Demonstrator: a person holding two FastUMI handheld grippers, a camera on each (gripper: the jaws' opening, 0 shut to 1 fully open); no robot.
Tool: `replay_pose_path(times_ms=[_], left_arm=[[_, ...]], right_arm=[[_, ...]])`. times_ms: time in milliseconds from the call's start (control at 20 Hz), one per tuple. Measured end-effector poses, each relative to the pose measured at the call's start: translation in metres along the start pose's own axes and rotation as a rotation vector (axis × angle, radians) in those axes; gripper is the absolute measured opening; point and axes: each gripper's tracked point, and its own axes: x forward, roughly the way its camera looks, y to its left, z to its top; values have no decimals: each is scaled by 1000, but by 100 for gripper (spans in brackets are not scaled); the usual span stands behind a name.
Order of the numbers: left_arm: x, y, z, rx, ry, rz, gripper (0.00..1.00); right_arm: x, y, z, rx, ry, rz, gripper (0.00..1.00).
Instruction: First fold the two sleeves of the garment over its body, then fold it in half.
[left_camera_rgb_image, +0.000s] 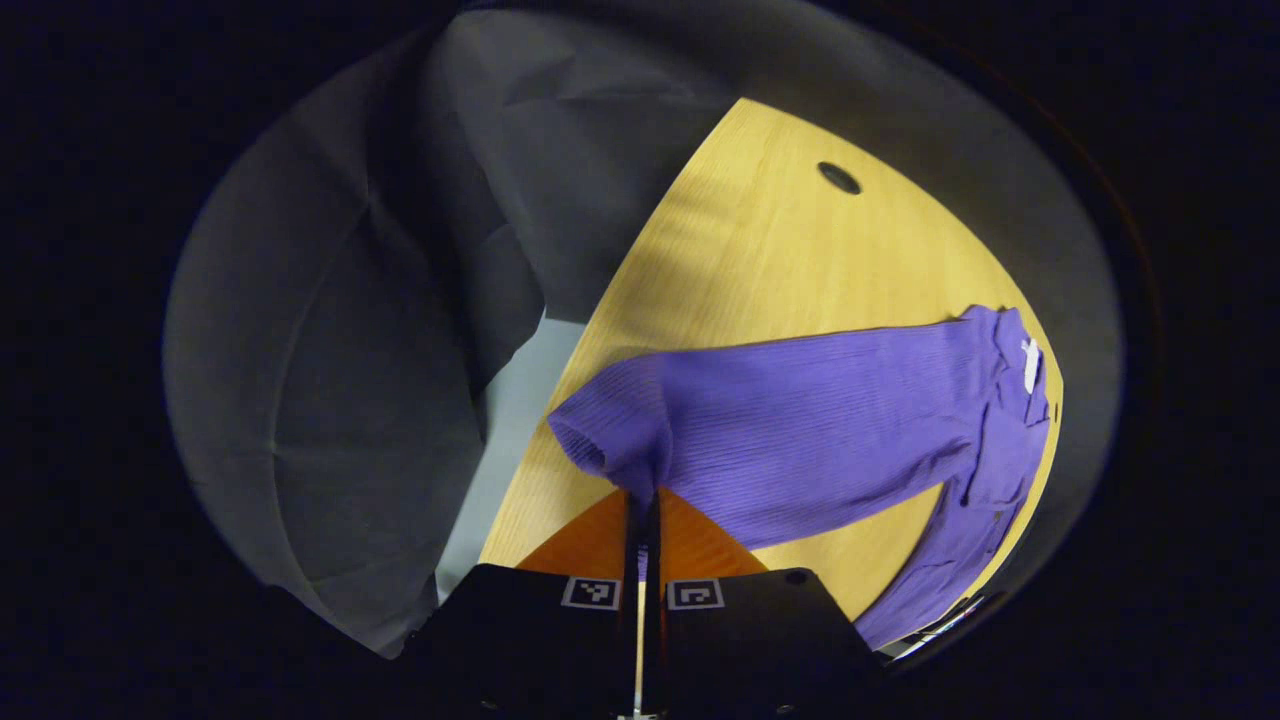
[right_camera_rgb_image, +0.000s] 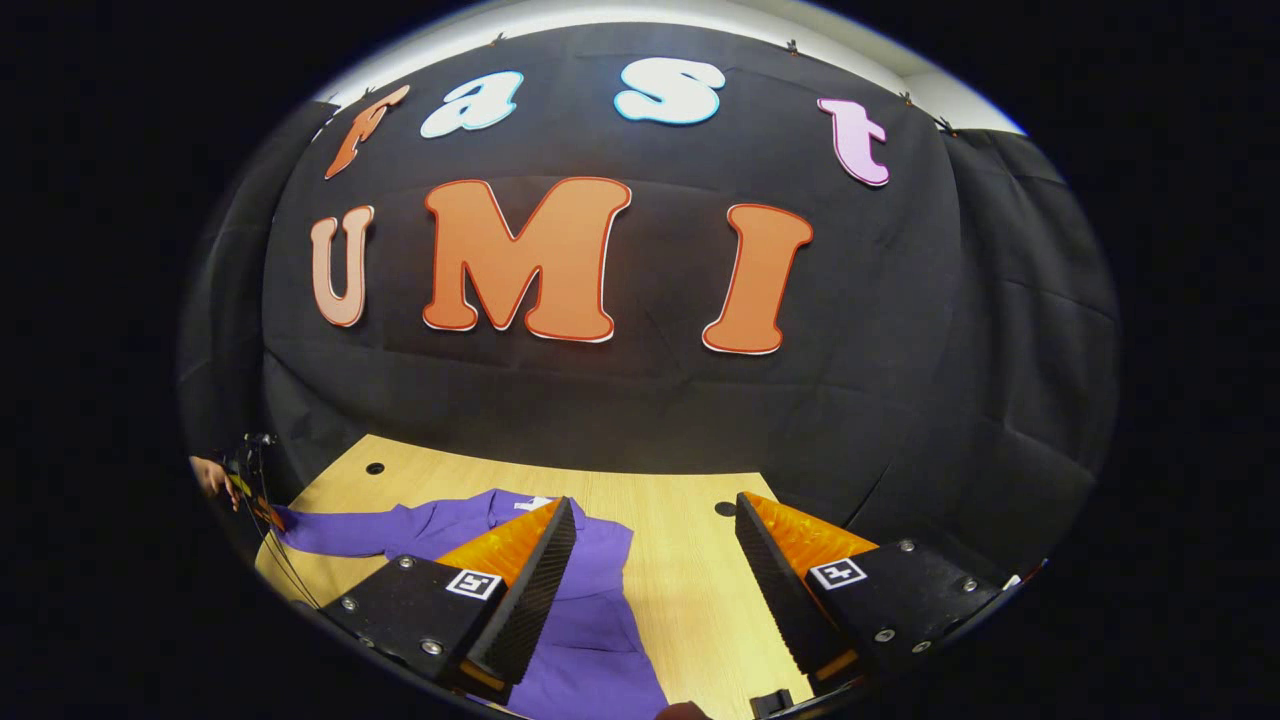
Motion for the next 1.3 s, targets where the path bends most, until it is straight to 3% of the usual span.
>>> replay_pose_path(times_ms=[250, 400, 450, 500, 650, 1000, 1300], left_arm=[[-68, -53, 19, 107, -99, -37, 3], [-98, -104, 27, 183, -149, -61, 3], [-110, -122, 27, 209, -162, -69, 3], [-119, -140, 29, 238, -175, -77, 3], [-140, -203, 34, 325, -210, -105, 3], [-181, -345, 30, 519, -256, -171, 3], [-170, -473, -7, 624, -229, -252, 3]], right_arm=[[10, -22, 5, 18, -37, 45, 96], [11, -41, 9, 18, -73, 46, 96], [10, -46, 11, 18, -86, 44, 100], [10, -51, 11, 16, -94, 47, 96], [8, -68, 8, 2, -115, 41, 96], [7, -93, -7, -22, -124, 51, 96], [2, -117, -23, -7, -116, 46, 96]])
